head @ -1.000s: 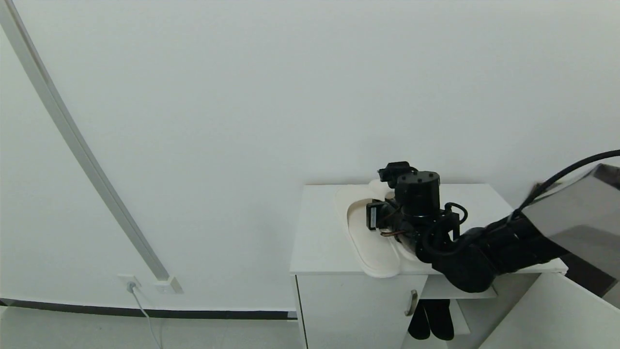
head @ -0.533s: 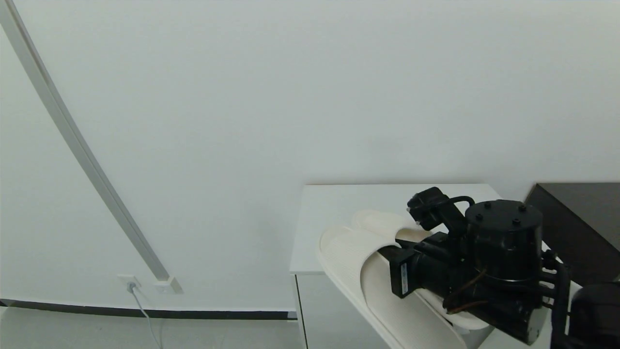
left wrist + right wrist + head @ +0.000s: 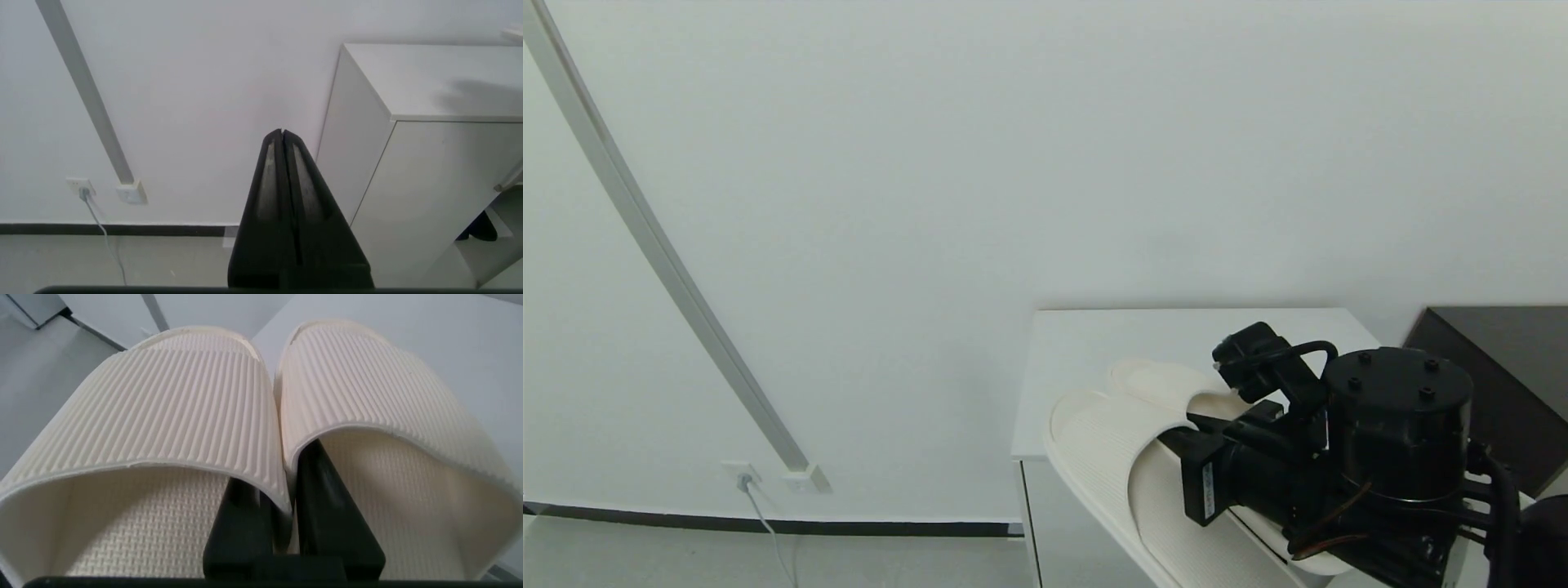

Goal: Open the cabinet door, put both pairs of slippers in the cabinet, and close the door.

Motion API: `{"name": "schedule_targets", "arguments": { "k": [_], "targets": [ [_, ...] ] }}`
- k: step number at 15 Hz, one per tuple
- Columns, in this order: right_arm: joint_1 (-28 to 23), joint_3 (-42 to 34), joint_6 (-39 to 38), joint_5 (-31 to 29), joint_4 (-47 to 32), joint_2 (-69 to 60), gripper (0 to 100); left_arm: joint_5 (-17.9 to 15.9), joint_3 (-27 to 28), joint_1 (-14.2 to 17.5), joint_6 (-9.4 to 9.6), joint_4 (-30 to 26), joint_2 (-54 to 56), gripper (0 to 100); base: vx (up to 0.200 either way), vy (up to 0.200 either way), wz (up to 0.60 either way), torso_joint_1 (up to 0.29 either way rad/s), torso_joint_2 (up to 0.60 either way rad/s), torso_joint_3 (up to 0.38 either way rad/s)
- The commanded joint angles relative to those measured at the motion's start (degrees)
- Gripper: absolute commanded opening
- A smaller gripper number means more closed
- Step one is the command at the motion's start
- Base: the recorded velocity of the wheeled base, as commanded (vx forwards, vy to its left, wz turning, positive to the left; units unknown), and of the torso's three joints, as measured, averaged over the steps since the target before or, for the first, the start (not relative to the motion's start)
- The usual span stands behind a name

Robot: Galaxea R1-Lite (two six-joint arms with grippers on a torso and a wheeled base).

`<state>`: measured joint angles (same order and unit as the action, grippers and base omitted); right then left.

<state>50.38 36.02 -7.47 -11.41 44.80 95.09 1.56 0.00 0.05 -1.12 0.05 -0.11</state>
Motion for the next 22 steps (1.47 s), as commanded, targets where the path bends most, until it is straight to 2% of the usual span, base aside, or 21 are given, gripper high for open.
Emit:
{"name": "schedule_targets", "arguments": {
  "k": [1,5,20,22],
  "targets": [
    [0.6,-0.1,0.0,0.0,-0.2,0.1,0,0.0,0.0,0.0,-0.02,0.0,0.0,0,-0.2,0.0,0.0,0.022,0.01,0.002],
    [0.7,-0.2,-0.1,-0.1,-0.2,0.2,0,0.0,0.0,0.0,-0.02,0.0,0.0,0,-0.2,0.0,0.0,-0.002,0.0,0.001],
    [0.9,-0.7,0.0,-0.2,-0.1,0.3,0,0.1,0.0,0.0,-0.11,0.0,0.0,0,0.0,0.0,0.0,0.0,0.0,0.0],
    [0.9,-0.7,0.0,-0.1,-0.1,0.3,0,0.1,0.0,0.0,-0.11,0.0,0.0,0,0.0,-0.2,0.0,0.005,0.01,0.002]
  ]
}}
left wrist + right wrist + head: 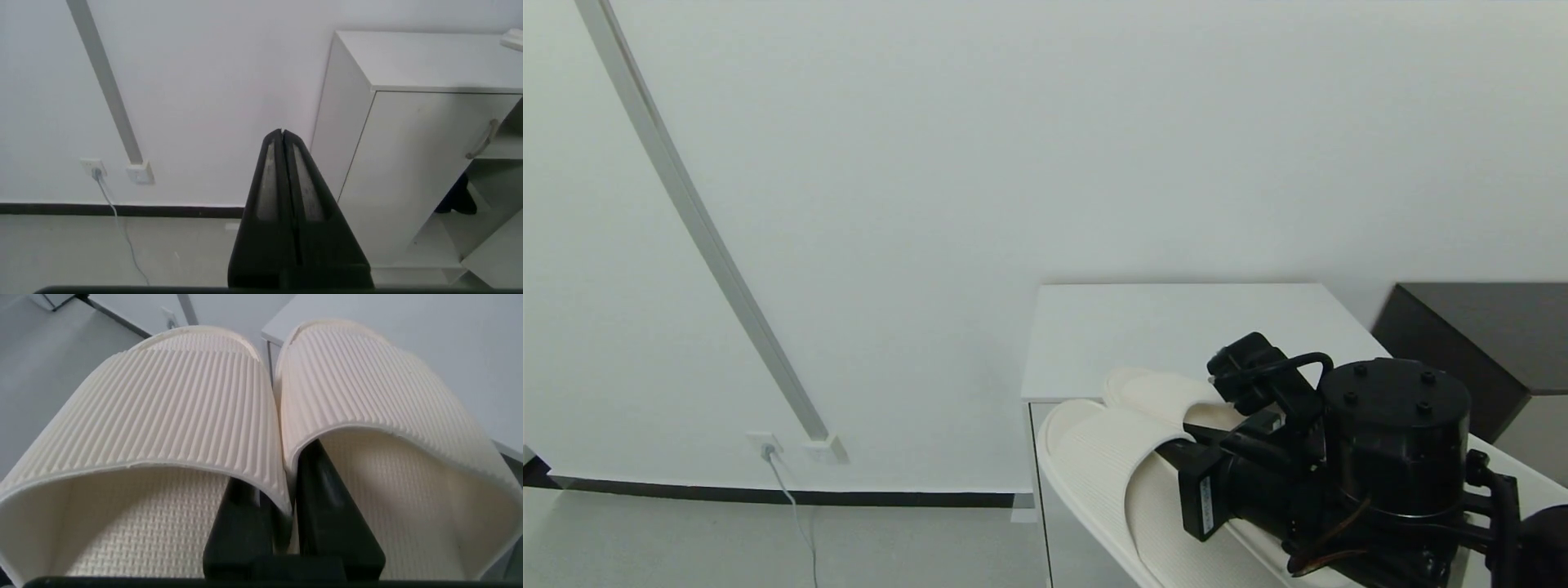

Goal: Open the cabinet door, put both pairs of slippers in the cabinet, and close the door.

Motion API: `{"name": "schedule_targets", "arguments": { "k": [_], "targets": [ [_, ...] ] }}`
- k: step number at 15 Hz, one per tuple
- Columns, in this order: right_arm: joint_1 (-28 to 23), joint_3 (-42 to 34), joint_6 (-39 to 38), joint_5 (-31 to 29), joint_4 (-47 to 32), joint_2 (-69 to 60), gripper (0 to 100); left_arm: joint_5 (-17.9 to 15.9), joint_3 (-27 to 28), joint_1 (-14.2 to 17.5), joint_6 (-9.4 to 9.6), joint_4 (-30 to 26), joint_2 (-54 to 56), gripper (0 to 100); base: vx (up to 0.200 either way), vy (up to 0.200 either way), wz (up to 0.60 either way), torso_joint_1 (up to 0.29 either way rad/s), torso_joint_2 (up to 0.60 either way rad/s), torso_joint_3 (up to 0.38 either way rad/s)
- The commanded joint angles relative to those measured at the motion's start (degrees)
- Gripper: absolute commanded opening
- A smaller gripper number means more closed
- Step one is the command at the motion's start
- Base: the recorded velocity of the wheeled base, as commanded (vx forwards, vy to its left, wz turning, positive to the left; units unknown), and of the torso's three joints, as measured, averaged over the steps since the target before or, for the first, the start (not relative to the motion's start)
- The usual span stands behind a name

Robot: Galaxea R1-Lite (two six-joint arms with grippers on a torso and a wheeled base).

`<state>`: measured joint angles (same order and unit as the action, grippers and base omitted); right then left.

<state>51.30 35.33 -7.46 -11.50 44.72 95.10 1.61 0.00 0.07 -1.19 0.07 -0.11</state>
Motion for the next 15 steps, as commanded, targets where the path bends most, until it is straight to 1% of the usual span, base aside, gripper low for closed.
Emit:
{"name": "schedule_targets", "arguments": {
  "k": [1,15],
  "targets": [
    [0.0,0.0,0.0,0.0,0.0,0.3,0,0.0,0.0,0.0,-0.04,0.0,0.0,0,0.0,-0.2,0.0,-0.002,0.0,0.002],
    [0.0,-0.4,0.0,-0.1,0.1,0.3,0,0.1,0.0,0.0,-0.04,0.0,0.0,0,0.0,-0.2,0.0,0.002,0.0,0.001]
  ]
}}
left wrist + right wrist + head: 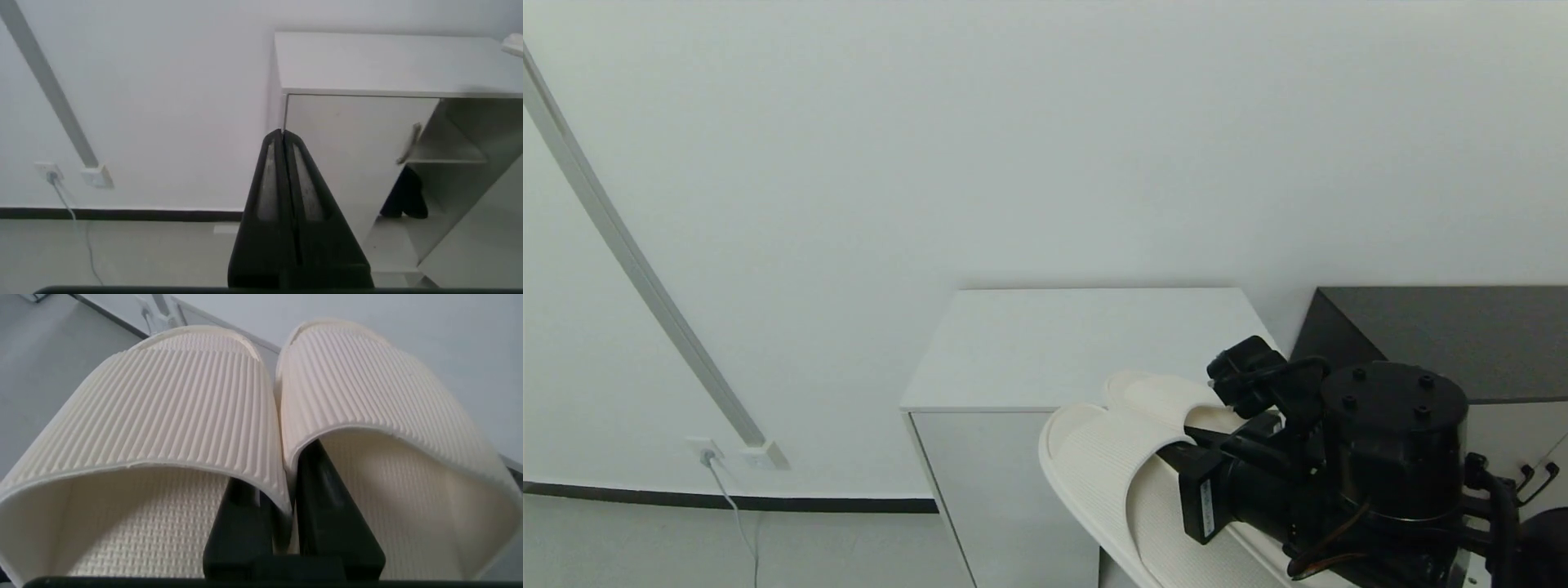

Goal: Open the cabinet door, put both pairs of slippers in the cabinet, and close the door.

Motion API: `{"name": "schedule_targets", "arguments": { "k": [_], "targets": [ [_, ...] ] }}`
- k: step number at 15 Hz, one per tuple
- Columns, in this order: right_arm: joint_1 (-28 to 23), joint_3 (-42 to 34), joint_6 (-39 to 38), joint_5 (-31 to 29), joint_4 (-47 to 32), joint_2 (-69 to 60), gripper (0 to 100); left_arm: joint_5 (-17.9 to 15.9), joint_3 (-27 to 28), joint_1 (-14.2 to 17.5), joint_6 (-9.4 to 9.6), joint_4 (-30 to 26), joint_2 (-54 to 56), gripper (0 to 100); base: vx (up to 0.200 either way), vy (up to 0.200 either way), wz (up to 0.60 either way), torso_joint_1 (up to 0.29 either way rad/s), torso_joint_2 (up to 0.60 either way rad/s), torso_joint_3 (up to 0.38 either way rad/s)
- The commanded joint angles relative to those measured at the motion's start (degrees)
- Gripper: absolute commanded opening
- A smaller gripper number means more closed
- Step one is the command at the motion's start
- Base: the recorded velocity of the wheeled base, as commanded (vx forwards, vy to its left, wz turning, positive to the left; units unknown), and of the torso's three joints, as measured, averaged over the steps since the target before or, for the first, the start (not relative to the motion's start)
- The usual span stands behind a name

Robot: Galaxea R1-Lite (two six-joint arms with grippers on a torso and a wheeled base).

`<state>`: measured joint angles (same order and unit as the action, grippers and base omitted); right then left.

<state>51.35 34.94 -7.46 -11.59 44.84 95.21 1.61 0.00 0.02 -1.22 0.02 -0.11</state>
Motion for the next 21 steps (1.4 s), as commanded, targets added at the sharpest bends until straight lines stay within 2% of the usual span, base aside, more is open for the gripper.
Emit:
{"name": "schedule_targets", "arguments": {
  "k": [1,4,8,21],
  "targets": [
    [0.0,-0.1,0.0,0.0,0.0,0.2,0,0.0,0.0,0.1,-0.01,0.1,0.0,0,0.0,-0.2,0.0,0.007,0.0,0.007],
    [-0.4,-1.2,0.1,-0.2,2.2,1.6,0,0.0,0.0,0.1,-0.01,0.1,0.0,0,0.0,-0.2,0.0,0.005,0.0,0.001],
    [-1.4,-2.7,1.7,-0.3,6.2,3.1,0,0.0,0.0,0.1,-0.01,0.1,0.0,0,0.0,0.0,0.0,0.0,0.0,0.0],
    [-1.4,-3.3,1.8,-0.3,6.4,3.8,0,0.1,0.0,0.1,-0.1,0.1,0.0,0,0.0,0.0,0.0,-0.008,0.02,0.011]
  ]
}}
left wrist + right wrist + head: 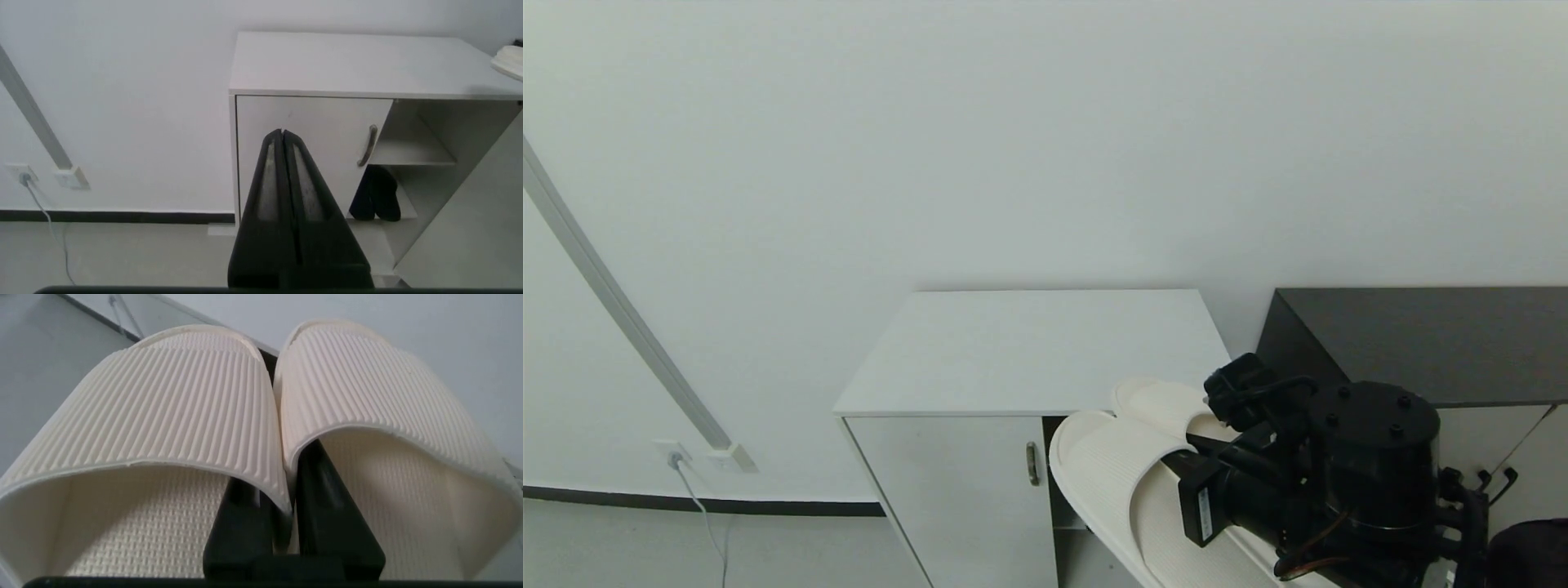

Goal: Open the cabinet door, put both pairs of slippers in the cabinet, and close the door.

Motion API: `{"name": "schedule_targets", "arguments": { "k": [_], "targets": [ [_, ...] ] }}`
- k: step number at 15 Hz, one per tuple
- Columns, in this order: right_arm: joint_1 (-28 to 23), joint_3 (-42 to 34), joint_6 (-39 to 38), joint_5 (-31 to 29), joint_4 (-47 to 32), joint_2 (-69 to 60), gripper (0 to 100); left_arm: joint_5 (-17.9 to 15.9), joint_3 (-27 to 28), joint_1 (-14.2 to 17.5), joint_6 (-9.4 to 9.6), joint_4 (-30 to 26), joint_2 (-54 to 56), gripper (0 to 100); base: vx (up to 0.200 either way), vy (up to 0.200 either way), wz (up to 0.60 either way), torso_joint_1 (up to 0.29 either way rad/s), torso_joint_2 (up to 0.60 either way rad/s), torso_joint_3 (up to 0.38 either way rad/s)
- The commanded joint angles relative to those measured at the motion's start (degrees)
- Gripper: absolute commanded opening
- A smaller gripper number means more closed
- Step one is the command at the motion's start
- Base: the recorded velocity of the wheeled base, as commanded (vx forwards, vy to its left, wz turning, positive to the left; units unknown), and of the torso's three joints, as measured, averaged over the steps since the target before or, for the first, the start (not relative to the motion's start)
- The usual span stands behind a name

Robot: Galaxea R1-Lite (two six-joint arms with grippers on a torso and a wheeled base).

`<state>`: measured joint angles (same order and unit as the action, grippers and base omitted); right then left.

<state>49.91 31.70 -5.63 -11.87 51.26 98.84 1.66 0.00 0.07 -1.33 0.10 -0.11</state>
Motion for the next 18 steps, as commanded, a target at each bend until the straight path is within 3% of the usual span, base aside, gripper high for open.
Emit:
{"name": "schedule_targets", "arguments": {
  "k": [1,18],
  "targets": [
    [0.0,0.0,0.0,0.0,0.0,0.2,0,0.0,0.0,0.0,-0.17,0.0,0.0,0,0.0,0.0,0.0,-0.139,0.32,0.168],
    [0.0,-0.9,-0.1,-0.1,0.1,0.7,0,0.0,0.0,0.0,-0.17,0.0,0.0,0,0.0,0.0,0.0,-0.173,0.4,0.227]
  ]
}}
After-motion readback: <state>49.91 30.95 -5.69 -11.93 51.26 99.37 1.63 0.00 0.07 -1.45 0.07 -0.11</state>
